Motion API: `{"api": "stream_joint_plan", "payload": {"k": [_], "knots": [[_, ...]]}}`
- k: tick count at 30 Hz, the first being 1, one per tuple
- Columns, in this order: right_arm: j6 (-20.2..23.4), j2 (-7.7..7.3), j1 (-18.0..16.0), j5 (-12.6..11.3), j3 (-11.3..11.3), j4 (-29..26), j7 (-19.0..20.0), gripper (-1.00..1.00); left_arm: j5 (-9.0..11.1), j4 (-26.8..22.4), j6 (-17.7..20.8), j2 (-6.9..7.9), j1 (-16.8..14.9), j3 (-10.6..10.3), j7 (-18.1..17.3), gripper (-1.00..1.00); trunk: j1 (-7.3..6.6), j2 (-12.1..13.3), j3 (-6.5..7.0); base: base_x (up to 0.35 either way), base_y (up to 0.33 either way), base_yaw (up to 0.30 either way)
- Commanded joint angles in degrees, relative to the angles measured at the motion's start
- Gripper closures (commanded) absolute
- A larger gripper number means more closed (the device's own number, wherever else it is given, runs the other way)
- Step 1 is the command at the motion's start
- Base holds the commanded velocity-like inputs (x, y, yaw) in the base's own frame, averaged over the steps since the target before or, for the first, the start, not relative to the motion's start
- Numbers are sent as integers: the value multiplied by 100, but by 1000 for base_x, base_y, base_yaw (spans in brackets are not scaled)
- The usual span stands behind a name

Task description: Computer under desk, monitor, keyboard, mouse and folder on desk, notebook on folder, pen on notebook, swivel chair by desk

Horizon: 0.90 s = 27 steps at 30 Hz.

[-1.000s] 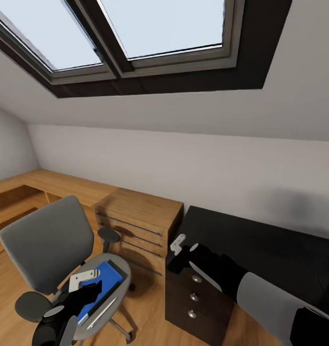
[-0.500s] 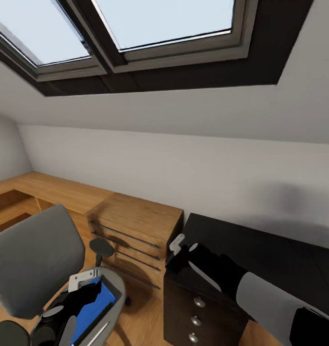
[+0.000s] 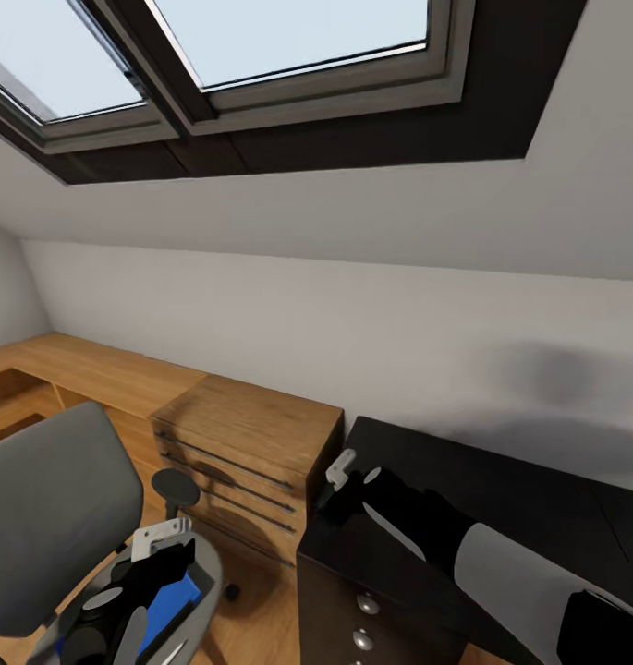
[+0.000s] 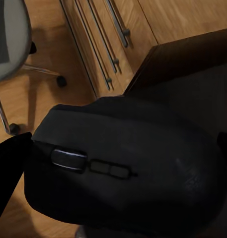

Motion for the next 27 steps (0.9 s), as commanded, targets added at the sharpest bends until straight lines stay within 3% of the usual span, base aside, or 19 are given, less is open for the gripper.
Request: {"api": "stream_joint_plan", "payload": {"k": [1,11,15,18,27], "knots": [[5,-2,-9,3,19,-9,8,100,61,-8,21,-3,-5,4,39,-100,2,-10,-11,7,-8,0],[-402,61,-9,6,36,269,8,100,76,-62,6,-3,-5,11,24,-100,2,-10,-11,2,-2,0],[-817,316,-9,31,12,984,15,100,85,-152,-11,-3,-5,11,11,-100,2,-10,-11,0,0,0],[-980,385,-9,158,3,1171,16,100,89,-169,-30,-3,-5,7,2,-100,2,-10,-11,0,0,0],[-1336,423,-9,205,-20,1498,9,100,101,-173,-21,-16,-5,14,3,-100,2,-10,-11,0,0,0]]}}
